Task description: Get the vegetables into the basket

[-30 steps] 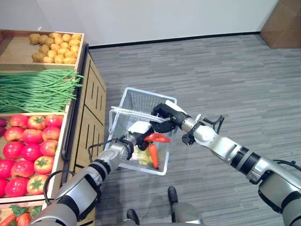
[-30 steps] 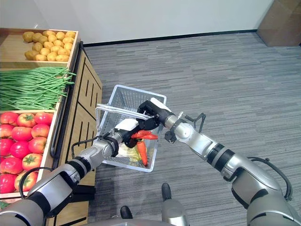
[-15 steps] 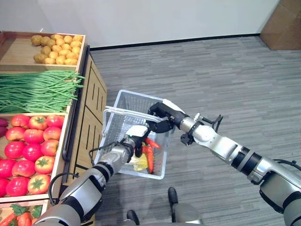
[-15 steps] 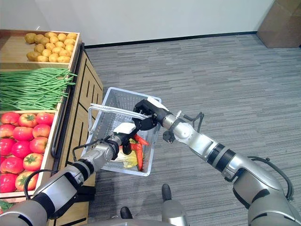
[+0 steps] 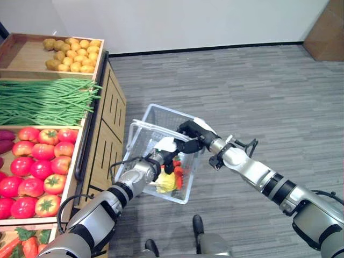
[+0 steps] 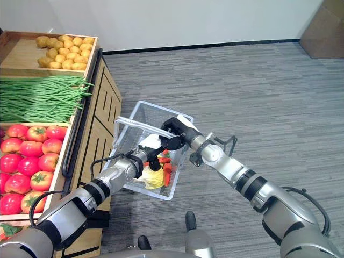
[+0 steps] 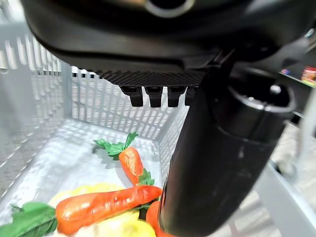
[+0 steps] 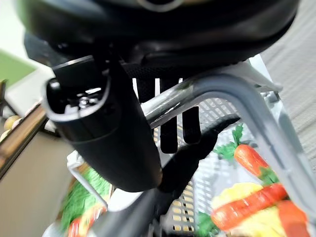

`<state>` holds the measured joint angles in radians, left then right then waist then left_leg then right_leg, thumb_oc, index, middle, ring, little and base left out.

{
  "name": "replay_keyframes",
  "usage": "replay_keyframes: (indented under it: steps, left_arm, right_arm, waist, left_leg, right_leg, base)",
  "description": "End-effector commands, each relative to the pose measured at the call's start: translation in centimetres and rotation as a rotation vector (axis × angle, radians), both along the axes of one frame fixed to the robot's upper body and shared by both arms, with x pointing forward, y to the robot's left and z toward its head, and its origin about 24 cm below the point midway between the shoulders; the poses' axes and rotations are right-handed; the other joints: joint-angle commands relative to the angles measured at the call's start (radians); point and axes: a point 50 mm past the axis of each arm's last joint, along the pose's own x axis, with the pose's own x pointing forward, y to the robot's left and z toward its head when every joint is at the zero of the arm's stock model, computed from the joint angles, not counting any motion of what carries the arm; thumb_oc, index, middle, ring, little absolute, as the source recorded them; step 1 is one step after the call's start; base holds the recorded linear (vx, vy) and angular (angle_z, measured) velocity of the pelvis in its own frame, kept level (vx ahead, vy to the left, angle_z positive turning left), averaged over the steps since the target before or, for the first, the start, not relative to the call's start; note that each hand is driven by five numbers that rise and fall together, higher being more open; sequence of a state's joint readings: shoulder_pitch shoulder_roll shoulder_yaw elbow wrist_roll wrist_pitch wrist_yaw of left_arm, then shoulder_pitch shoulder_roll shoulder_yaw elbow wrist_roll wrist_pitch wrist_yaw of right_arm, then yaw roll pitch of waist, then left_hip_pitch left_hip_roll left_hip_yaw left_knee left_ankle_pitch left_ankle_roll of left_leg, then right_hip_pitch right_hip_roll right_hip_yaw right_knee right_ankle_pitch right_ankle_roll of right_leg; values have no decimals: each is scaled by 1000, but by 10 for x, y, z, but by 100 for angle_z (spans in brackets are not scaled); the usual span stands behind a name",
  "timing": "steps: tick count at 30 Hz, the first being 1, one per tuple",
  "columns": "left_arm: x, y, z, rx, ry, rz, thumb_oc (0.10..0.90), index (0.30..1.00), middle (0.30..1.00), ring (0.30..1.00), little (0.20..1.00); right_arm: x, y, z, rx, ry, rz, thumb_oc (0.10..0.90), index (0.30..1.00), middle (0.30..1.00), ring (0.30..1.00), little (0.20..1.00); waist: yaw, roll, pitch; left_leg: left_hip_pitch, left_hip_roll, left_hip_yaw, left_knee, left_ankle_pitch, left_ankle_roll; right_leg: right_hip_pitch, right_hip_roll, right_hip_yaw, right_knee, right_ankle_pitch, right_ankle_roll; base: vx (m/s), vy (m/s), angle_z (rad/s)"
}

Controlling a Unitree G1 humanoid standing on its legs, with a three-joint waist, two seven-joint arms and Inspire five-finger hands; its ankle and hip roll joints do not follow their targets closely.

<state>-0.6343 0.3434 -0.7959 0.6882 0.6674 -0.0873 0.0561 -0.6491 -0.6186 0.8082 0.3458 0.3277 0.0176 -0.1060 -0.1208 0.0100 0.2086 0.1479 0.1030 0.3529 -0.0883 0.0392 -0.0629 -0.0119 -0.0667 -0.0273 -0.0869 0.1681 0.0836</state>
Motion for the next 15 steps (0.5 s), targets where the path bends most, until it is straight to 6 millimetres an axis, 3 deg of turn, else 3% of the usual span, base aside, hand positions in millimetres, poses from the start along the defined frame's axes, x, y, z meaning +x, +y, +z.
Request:
replay_keyframes:
  steps: [1, 4, 8, 10, 13, 15]
  left_arm:
    - [5, -37, 49, -74, -128, -208, 900, 1000, 1000, 1000, 1000]
    - [-9, -43, 64, -172, -89, -282, 900, 1000, 1000, 1000, 1000]
    - [-26, -44, 71, -313, 30, -324, 900, 1000, 1000, 1000, 1000]
    - [-45, -44, 77, -507, 198, -376, 900, 1000, 1000, 1000, 1000]
    - [-67, -44, 81, -834, 488, -422, 900, 1000, 1000, 1000, 1000]
    - [-84, -38, 74, -1130, 765, -366, 900, 1000, 1000, 1000, 1000]
  right_arm:
    - [28, -5, 76, 194, -334, -137, 400, 300, 300, 300, 300]
    - [34, -19, 68, 194, -319, -251, 400, 300, 300, 300, 300]
    - [38, -37, 59, 161, -308, -354, 400, 300, 300, 300, 300]
    - [40, -52, 48, 109, -292, -425, 400, 300, 300, 300, 300]
    - [40, -60, 32, 76, -258, -483, 400, 300, 300, 300, 300]
    - [37, -67, 14, 51, -230, -541, 400, 300, 300, 300, 300]
  waist:
    - [33, -12, -69]
    - [47, -10, -70]
    - [59, -6, -72]
    - [69, -2, -74]
    - [71, 3, -81]
    - [76, 6, -81]
  left_leg:
    - [-39, 35, -63, 1, 8, -54]
    - [-40, 35, -74, 1, 9, -52]
    - [-42, 34, -85, 1, 10, -50]
    - [-49, 33, -93, 1, 22, -48]
    - [-39, 33, -99, 1, 14, -49]
    - [-37, 33, -103, 1, 15, -47]
  right_leg:
    - [83, -96, -77, 0, -109, 87]
    - [87, -95, -82, 0, -111, 84]
    - [90, -94, -89, 0, -112, 82]
    - [86, -93, -93, 0, -104, 78]
    - [97, -92, -95, 0, -113, 78]
    - [101, -91, -97, 0, -114, 74]
  base:
    - [-26, -3, 3]
    - [20, 3, 7]
    - [-14, 7, 9]
    - [-10, 11, 10]
    - [44, 20, 6]
    - [1, 14, 6]
